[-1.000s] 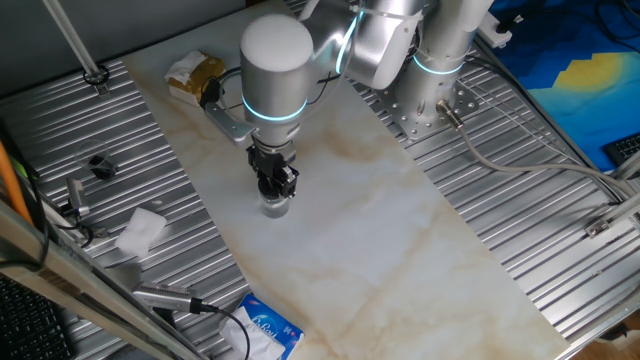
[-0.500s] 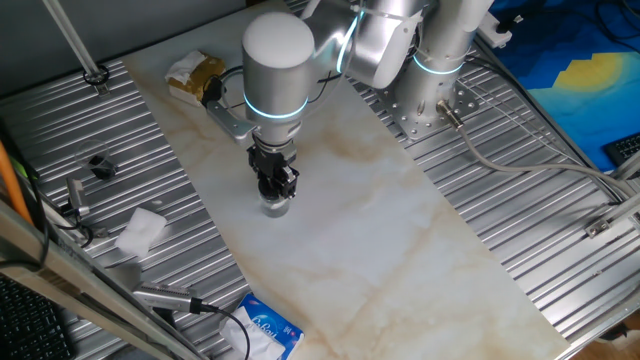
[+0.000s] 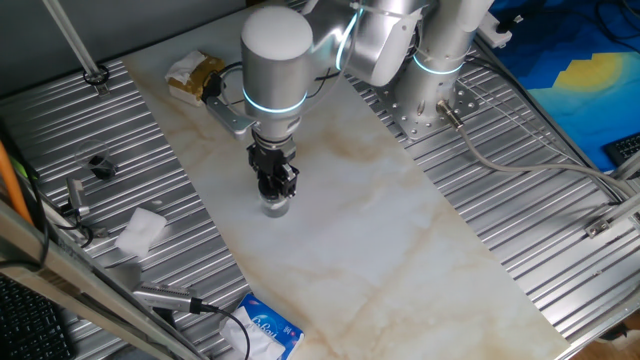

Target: Screw the lid onto the jar

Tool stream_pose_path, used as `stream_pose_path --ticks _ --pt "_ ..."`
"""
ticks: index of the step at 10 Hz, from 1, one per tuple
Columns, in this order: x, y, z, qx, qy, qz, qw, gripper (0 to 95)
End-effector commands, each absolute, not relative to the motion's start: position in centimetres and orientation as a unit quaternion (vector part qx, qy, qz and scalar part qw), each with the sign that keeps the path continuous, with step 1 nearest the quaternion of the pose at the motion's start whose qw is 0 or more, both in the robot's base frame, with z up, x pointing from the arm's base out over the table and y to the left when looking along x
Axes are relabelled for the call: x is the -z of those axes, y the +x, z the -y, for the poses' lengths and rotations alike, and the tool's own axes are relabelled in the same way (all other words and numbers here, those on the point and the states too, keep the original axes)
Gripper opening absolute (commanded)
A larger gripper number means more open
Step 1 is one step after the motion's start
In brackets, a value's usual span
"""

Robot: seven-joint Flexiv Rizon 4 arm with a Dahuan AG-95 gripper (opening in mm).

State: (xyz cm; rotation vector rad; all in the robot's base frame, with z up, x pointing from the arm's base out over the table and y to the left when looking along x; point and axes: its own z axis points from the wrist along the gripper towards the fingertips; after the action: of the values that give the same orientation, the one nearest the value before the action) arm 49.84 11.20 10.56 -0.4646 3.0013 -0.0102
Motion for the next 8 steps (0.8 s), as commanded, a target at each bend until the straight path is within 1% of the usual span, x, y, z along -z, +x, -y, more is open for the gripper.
stream_pose_path --ticks 1,8 --pt "-10.42 49.89 -11.25 0.005 -0.153 -0.987 0.051 0.0" --pt "-10.12 49.84 -11.2 0.006 -0.156 -0.987 0.05 0.0"
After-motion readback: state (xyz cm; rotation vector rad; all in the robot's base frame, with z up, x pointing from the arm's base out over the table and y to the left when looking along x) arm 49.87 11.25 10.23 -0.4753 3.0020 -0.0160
